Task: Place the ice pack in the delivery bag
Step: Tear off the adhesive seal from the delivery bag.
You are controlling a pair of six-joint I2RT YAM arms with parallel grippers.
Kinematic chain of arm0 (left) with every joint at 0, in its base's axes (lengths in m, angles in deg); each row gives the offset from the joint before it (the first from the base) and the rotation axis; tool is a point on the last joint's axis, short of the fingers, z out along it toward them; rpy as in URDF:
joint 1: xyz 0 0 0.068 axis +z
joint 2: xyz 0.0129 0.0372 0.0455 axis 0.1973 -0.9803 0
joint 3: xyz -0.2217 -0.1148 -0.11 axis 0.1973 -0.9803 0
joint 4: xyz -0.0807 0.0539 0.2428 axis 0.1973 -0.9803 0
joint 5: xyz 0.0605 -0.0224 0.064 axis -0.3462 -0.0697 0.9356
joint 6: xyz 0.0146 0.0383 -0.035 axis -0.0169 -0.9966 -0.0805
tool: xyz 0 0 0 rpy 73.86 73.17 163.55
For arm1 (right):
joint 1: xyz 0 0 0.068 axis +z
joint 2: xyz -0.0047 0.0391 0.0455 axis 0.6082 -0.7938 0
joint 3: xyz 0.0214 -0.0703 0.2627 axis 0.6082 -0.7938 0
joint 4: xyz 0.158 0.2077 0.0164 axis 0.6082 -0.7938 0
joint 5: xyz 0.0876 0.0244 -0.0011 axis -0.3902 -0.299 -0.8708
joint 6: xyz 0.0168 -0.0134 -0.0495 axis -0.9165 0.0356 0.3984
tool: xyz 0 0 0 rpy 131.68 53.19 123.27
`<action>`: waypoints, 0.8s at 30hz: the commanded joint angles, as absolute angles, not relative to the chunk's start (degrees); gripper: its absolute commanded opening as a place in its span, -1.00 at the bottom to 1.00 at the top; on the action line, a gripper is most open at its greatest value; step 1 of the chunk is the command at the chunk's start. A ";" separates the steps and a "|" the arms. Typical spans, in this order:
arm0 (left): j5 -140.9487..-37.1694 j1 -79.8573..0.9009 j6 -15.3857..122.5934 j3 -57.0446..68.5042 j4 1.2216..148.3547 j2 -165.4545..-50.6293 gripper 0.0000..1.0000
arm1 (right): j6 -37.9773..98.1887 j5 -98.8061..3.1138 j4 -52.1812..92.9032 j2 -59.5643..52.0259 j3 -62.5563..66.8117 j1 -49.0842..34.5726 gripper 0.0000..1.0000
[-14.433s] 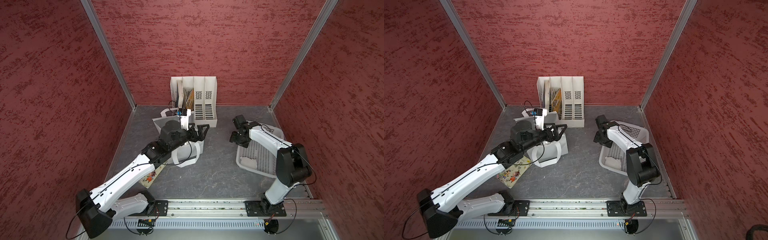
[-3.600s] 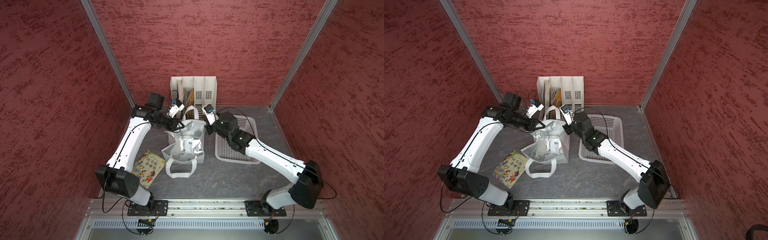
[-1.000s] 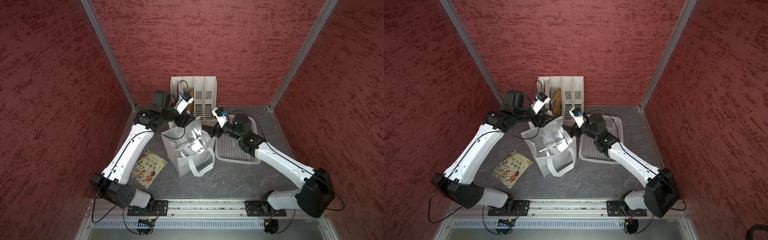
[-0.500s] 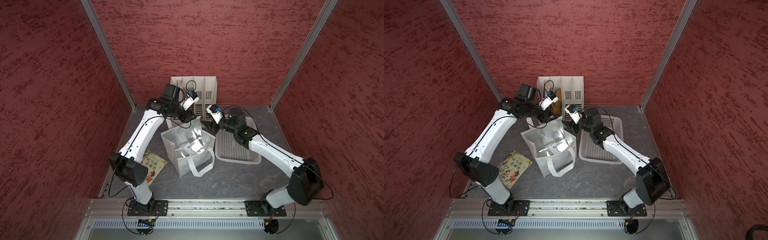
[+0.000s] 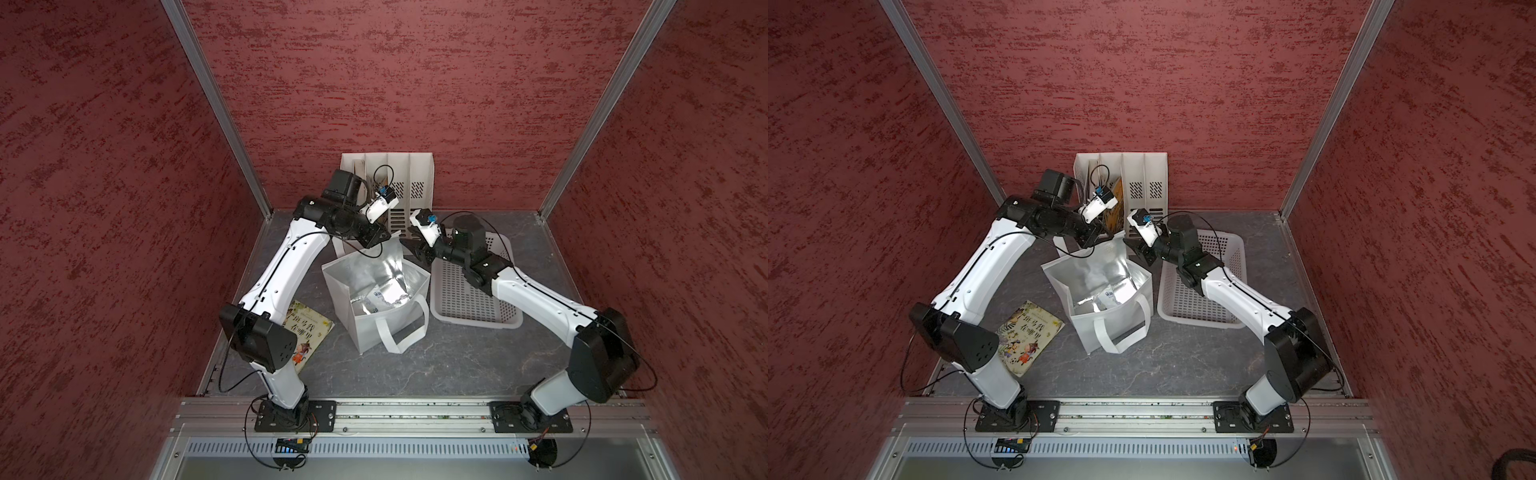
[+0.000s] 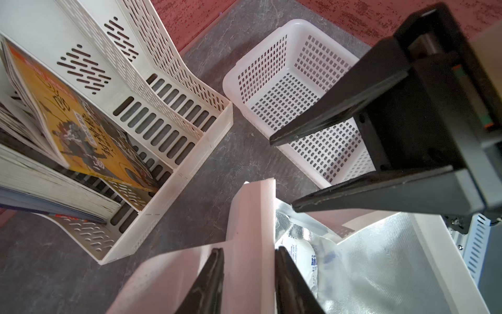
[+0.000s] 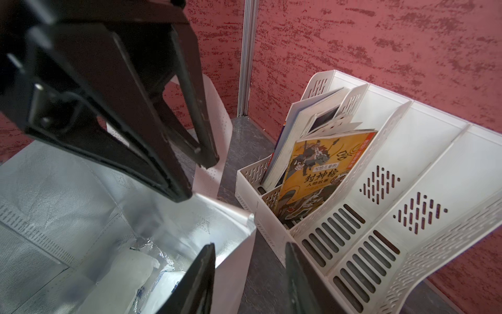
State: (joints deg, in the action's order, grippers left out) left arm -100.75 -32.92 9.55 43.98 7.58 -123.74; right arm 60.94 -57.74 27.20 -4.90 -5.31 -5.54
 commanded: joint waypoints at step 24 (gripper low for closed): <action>-109.05 -30.10 13.54 46.07 5.28 -125.25 -0.95 | 60.83 -62.19 35.40 -7.25 -3.45 -5.84 -0.41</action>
State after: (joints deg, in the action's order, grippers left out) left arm -106.63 -30.17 12.96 44.76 5.05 -124.90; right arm 60.24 -61.21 32.75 -7.81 -4.13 -5.54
